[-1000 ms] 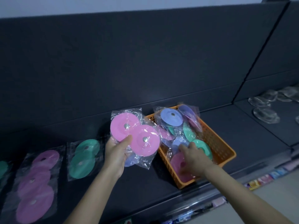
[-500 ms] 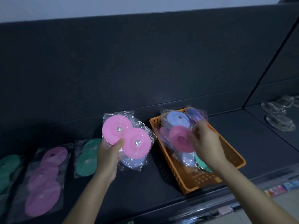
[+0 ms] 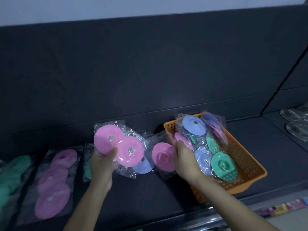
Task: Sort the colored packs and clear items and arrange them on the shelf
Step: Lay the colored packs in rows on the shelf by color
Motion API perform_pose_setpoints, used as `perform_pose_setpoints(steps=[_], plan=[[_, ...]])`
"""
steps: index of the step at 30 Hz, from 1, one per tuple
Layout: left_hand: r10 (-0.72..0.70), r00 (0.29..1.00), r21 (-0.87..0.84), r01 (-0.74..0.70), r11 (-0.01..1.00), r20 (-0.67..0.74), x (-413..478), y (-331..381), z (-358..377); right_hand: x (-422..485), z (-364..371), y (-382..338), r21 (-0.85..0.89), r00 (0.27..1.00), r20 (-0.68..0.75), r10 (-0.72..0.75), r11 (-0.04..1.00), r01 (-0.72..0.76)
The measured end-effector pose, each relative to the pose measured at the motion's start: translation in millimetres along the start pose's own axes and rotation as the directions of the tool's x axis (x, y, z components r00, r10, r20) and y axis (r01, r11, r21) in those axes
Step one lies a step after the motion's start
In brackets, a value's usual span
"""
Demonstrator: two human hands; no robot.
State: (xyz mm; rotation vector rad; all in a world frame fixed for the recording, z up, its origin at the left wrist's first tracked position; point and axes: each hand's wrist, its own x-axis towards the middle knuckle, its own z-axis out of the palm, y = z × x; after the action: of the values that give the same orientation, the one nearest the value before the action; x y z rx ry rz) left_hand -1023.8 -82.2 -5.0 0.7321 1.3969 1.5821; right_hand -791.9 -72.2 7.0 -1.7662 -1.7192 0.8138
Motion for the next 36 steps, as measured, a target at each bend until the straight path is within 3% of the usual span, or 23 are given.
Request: perform_pose_setpoints(steps=[13, 19, 23, 27, 30, 34, 36], plan=[[-0.137, 0.981, 0.082, 0.127, 0.989, 0.140, -13, -19, 47, 15, -69, 62, -0.123, 0.966, -0.238, 0.100, 0.983, -0.133], [-0.241, 0.952, 0.186, 0.206, 0.961, 0.191, -15, -30, 78, 9, -73, 79, -0.171, 0.966, -0.259, -0.018, 0.985, -0.028], [-0.253, 0.945, 0.242, 0.200, 0.949, 0.209, -18, -33, 93, -2, -55, 88, -0.334, 0.982, -0.140, -0.123, 0.940, 0.070], [-0.263, 0.941, 0.290, 0.196, 0.937, 0.214, -18, -37, 98, -13, -35, 98, -0.433, 0.939, 0.085, -0.333, 0.836, 0.336], [-0.256, 0.943, 0.303, 0.185, 0.935, 0.212, -17, -39, 98, -21, -25, 108, -0.577, 0.918, 0.320, -0.234, 0.721, 0.385], [-0.228, 0.950, 0.341, 0.145, 0.929, 0.215, -12, -41, 97, -22, -34, 109, -0.559, 0.929, 0.263, -0.260, 0.744, 0.367], [-0.223, 0.947, 0.349, 0.133, 0.928, 0.232, -11, -43, 100, -13, -40, 104, -0.403, 0.947, 0.155, -0.280, 0.858, 0.319]])
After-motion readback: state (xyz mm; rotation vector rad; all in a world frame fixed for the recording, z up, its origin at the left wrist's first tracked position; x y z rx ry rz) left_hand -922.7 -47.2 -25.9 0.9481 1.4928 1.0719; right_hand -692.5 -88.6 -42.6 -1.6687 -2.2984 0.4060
